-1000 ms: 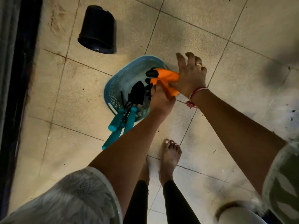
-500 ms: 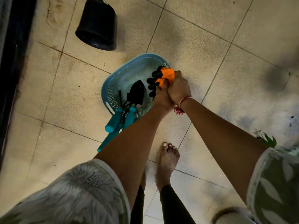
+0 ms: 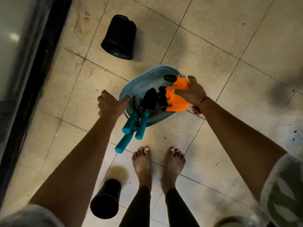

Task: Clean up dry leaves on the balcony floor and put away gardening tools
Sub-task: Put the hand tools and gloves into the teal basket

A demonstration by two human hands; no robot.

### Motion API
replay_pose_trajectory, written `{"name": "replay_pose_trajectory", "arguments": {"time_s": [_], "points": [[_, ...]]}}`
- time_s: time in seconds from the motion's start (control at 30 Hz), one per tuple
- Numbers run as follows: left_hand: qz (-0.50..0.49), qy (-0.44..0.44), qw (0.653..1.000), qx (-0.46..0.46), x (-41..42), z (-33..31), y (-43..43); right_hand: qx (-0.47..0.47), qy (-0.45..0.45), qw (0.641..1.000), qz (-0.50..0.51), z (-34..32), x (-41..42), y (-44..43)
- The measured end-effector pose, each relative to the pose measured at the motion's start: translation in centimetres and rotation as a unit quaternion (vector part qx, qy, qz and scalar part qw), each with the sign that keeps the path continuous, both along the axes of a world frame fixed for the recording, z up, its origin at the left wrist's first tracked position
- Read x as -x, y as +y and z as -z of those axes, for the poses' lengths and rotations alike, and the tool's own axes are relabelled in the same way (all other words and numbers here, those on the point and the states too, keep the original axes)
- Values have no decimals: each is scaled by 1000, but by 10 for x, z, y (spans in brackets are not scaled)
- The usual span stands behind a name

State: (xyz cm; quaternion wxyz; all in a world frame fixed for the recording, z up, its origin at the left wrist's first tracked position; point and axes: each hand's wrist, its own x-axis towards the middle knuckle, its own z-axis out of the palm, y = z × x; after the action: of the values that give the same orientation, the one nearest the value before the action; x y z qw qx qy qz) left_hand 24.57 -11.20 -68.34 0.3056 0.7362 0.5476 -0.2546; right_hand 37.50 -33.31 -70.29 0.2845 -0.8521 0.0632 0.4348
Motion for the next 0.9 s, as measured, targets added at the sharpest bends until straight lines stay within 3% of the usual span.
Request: {"name": "replay_pose_trajectory", "arguments": {"time_s": [0.17,0.23,0.47,0.6,0.73,0.8,0.9], "points": [[-101,34,959,264,12,31,11,77,-68,994,-33,21,8,10],[-109,28,945,308,17,33,7,89,-96,991,-29,24,10,10],[-79,-8,969,234,22,42,1,111,-161,979,-49,14,17,9],[-63,-26,974,214,18,31,3,97,-108,989,-32,-48,57,14],[-34,-31,975,218,13,-4,5,113,-150,980,-68,-55,61,-14],[-9,-26,975,220,8,-26,1,96,-201,974,-33,-58,43,-25],[22,-27,976,215,-4,-59,-7,100,-207,973,4,-86,51,-42]]}}
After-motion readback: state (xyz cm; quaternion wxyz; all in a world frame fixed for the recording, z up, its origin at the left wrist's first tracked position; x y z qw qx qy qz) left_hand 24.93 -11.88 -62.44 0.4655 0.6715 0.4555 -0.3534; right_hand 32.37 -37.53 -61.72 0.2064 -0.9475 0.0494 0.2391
